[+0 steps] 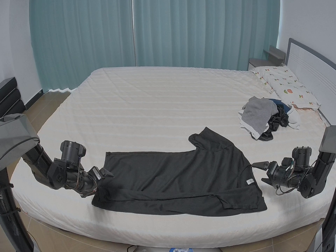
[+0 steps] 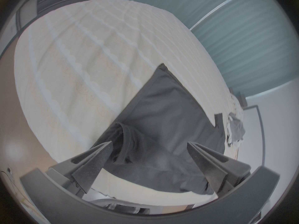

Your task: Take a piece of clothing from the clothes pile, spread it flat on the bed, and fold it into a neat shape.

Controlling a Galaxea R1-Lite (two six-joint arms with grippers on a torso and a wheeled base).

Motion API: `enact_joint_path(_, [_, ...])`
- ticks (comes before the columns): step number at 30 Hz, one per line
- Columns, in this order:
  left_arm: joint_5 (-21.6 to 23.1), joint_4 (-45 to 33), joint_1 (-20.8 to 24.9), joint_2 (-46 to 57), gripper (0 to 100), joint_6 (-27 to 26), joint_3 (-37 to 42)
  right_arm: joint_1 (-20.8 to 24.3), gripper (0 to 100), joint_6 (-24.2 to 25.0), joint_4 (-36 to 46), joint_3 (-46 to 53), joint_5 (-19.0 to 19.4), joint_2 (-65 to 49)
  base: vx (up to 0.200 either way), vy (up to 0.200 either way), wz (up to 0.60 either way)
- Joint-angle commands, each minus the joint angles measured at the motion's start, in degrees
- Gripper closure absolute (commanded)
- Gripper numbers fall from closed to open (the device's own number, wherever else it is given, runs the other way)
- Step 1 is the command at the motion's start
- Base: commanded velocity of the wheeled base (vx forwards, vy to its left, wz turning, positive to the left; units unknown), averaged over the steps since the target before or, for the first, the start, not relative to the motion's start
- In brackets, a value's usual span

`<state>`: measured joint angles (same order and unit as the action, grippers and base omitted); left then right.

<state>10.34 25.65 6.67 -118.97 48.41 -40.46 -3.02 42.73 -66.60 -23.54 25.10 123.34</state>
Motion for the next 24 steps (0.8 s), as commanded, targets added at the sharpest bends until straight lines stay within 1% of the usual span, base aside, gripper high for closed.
enact_joint_path(1, [-1.1,0.0,2.8,1.8,0,-2.0,3.1,0.0,0,0.0,-0.2,0.3,0.0,0.1,0.0,0.0,0.0])
enact_joint_path(5, [-2.1,0.5,5.0,-0.2,0,-2.2,3.9,0.1,0,-0.1,-0.2,0.4,0.0,0.2,0.0,0.0,0.0])
enact_joint_path(10, [-4.1,0.2,5.8,-1.7,0,-2.4,4.0,0.1,0,-0.1,-0.2,0.5,0.0,0.2,0.0,0.0,0.0])
enact_joint_path(12, [-4.4,-0.2,6.3,-1.6,0,-3.6,4.6,0.1,0,-0.4,-0.2,0.5,0.0,0.2,0.0,0.0,0.0])
enact_joint_path(16, [-5.5,0.1,6.4,-2.0,0,-5.0,5.1,0.1,0,-0.5,-0.2,0.6,0.0,0.2,0.0,0.0,0.0])
enact_joint_path(19, [-7.8,0.5,6.4,-3.2,0,-5.1,4.7,0.1,0,-0.5,-0.2,0.6,0.0,0.2,0.0,0.0,0.0])
enact_joint_path(24, [-8.7,1.1,6.4,-4.6,0,-4.6,3.4,0.2,0,-0.6,-0.2,1.0,0.0,0.1,0.0,0.0,0.0])
